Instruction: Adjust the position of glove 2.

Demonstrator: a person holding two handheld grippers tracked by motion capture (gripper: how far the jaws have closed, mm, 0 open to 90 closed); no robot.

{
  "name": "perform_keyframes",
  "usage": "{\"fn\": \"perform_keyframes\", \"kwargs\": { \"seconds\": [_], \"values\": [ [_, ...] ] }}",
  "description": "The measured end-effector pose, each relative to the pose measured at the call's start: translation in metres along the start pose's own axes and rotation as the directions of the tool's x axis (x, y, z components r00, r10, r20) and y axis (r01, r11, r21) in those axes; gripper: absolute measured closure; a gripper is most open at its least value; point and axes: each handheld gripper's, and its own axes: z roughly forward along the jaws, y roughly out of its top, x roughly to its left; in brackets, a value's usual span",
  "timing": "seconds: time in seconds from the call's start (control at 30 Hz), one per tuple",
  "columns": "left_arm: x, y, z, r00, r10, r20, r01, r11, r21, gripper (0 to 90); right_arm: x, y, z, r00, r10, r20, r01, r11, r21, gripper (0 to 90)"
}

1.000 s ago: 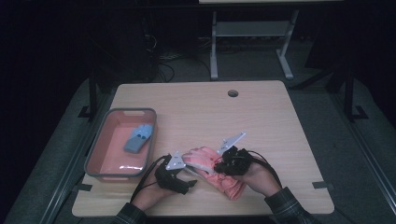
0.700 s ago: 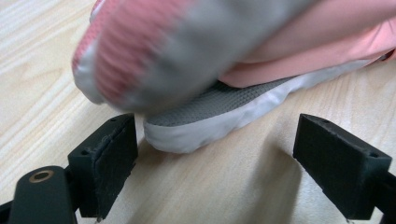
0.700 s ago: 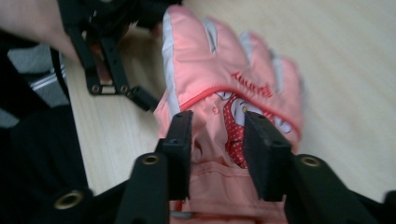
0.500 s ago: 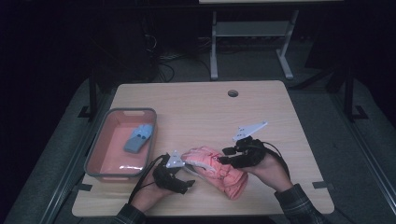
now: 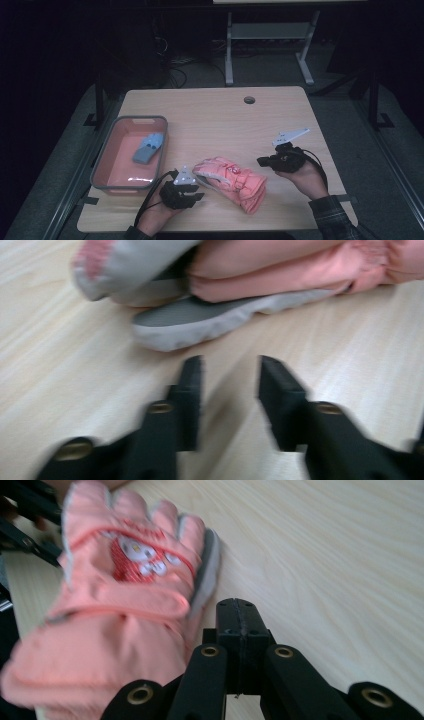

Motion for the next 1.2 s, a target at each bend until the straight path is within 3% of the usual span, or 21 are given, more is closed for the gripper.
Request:
{"fn": "perform_keyframes", "kwargs": {
  "seconds": [0.13,0.27,0.4,0.6,0.67,1.2],
  "values": [
    [-0.005,0.004,0.005,0.999,0.012,0.044,-0.013,0.9999,0.005,89.1,-0.01,-0.016,0.002,0.9996,0.013,0.024,-0.013,1.0,0.021,89.9],
    [-0.008,0.008,0.012,0.9981,0.024,0.057,-0.024,0.9997,0.007,89.4,-0.017,-0.031,0.008,0.9997,0.019,0.016,-0.02,0.999,0.047,89.9],
    [-0.012,0.013,0.019,0.9971,0.029,0.07,-0.029,0.9996,-0.008,89.3,-0.015,-0.039,0.012,0.9999,0.015,0.0,-0.015,0.998,0.067,89.9],
    [-0.01,0.022,0.029,0.9968,0.054,0.059,-0.054,0.9985,0.011,89.2,-0.009,-0.045,0.019,0.9995,-0.001,-0.03,0.004,0.996,0.092,89.9],
    [-0.008,0.024,0.031,0.9977,0.043,0.052,-0.043,0.9991,0.003,89.2,-0.007,-0.046,0.021,0.9989,-0.014,-0.044,0.017,0.996,0.091,89.9],
    [0.022,0.047,0.042,1.0,0.008,0.005,-0.008,1.0,0.003,89.1,0.01,-0.044,0.035,0.9922,-0.051,-0.113,0.063,0.992,0.107,89.9]
  ]
}}
